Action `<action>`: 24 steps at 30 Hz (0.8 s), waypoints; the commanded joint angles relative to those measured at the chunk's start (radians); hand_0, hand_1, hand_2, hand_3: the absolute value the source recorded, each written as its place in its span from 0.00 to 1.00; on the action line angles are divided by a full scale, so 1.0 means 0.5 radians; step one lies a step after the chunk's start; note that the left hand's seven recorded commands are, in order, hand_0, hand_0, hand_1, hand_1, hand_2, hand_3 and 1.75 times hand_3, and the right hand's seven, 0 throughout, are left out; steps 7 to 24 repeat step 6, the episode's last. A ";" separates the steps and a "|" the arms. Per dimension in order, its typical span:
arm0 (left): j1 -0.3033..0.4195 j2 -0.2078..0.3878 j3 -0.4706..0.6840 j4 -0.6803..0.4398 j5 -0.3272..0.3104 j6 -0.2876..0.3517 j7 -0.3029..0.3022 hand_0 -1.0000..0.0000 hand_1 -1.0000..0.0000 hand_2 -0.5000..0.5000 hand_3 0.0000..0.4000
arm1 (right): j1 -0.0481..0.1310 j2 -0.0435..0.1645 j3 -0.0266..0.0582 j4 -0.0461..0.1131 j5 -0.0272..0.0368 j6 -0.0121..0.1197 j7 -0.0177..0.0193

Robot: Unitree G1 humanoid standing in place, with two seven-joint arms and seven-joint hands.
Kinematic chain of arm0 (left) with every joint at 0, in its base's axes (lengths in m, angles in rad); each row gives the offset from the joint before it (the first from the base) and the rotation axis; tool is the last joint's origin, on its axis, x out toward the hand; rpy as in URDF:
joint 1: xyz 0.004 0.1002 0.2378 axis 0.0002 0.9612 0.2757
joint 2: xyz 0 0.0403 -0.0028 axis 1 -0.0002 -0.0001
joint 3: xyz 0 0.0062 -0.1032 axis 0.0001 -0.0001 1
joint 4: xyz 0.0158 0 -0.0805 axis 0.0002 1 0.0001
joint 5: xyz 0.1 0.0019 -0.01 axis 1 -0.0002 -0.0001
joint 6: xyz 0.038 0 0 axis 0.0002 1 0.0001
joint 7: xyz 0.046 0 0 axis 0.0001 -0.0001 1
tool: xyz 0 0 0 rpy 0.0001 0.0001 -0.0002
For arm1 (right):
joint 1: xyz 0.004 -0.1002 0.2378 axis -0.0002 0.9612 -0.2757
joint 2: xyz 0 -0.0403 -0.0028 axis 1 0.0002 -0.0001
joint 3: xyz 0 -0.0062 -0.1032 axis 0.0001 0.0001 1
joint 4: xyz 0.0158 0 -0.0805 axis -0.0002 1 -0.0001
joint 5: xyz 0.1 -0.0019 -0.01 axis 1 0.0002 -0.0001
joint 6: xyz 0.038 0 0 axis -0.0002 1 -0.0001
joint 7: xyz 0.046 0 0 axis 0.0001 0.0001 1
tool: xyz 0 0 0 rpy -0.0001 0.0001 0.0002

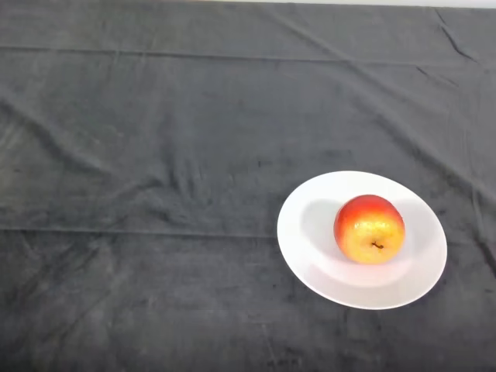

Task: Move the apple to the plate

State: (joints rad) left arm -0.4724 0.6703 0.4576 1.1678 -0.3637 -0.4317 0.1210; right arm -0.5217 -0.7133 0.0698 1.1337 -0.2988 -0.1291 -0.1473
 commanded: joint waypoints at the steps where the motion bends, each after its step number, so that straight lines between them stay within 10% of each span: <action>1: 0.057 0.106 0.051 -0.031 0.051 -0.037 0.027 1.00 1.00 0.50 0.00 | 0.154 0.092 0.047 0.068 -0.043 0.028 0.0250; 24: 0.057 0.103 0.050 -0.034 0.070 -0.038 0.034 1.00 1.00 0.50 0.00 | 0.154 0.092 0.047 0.068 -0.043 0.028 0.0250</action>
